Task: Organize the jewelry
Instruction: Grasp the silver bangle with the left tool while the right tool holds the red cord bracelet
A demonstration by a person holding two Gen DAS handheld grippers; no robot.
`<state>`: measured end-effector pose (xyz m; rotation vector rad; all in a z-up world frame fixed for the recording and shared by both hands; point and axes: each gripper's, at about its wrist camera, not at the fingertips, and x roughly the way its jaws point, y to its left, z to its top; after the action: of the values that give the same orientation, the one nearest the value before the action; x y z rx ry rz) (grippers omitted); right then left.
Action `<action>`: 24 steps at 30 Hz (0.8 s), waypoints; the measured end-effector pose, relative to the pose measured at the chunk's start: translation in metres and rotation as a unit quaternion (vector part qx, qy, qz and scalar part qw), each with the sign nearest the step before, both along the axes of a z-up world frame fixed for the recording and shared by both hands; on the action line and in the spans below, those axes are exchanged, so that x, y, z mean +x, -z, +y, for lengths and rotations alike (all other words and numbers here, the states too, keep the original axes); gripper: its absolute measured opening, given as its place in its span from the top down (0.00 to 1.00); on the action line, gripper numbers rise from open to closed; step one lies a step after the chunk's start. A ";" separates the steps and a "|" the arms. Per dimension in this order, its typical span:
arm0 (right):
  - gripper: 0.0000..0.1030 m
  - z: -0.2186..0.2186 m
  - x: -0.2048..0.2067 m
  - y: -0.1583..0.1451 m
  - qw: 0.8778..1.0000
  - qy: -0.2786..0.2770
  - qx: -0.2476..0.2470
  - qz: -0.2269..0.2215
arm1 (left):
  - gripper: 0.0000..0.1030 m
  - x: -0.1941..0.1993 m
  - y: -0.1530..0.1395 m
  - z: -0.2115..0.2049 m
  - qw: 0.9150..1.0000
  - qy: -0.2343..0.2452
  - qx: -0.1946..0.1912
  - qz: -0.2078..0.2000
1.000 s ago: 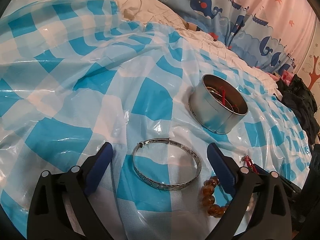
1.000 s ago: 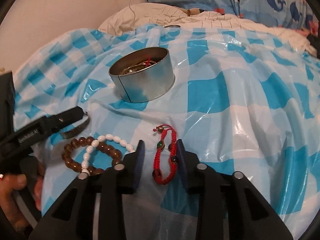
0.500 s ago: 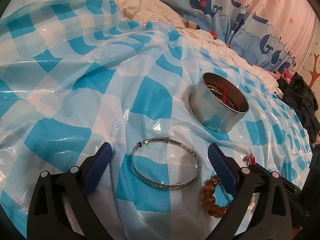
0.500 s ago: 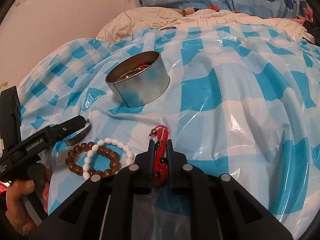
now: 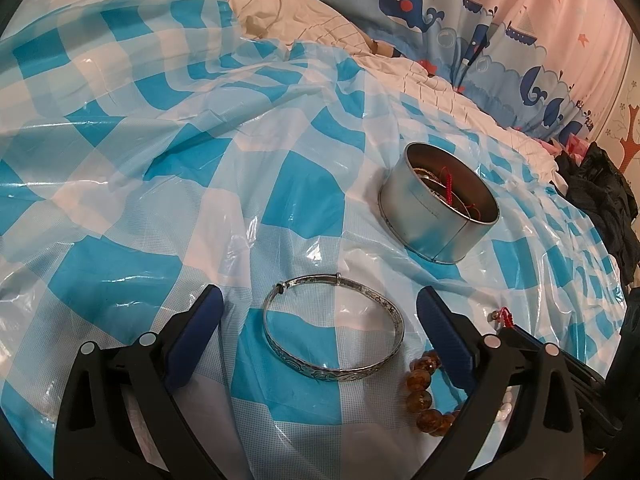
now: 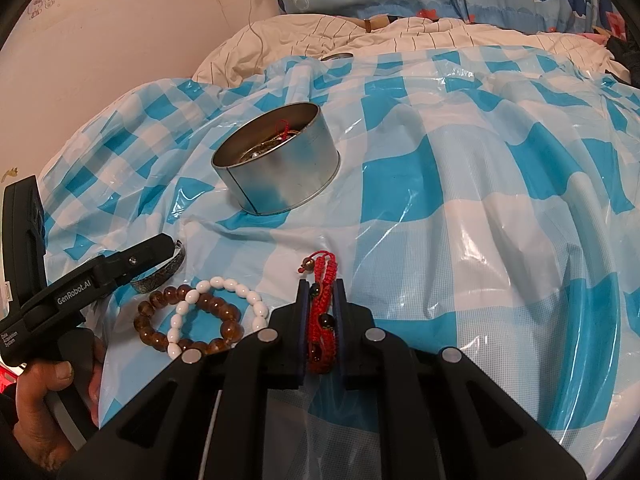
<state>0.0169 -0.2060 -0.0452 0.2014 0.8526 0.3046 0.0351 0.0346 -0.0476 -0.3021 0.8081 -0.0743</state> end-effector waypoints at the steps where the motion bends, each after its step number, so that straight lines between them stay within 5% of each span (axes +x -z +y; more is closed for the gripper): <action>1: 0.88 0.000 0.000 0.000 1.000 0.000 0.000 0.000 | 0.09 0.000 0.000 0.000 1.000 0.000 0.000 0.000; 16: 0.88 -0.001 0.000 0.000 1.000 0.000 0.002 0.000 | 0.09 0.000 0.000 0.001 1.000 0.001 -0.003 -0.001; 24: 0.88 -0.002 -0.001 -0.003 1.000 -0.002 0.022 -0.002 | 0.09 -0.004 -0.011 0.047 0.990 0.030 -0.134 0.006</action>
<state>0.0161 -0.2083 -0.0425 0.2406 0.8432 0.3282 0.0310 0.0816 -0.0361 -0.5335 0.8193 -0.2386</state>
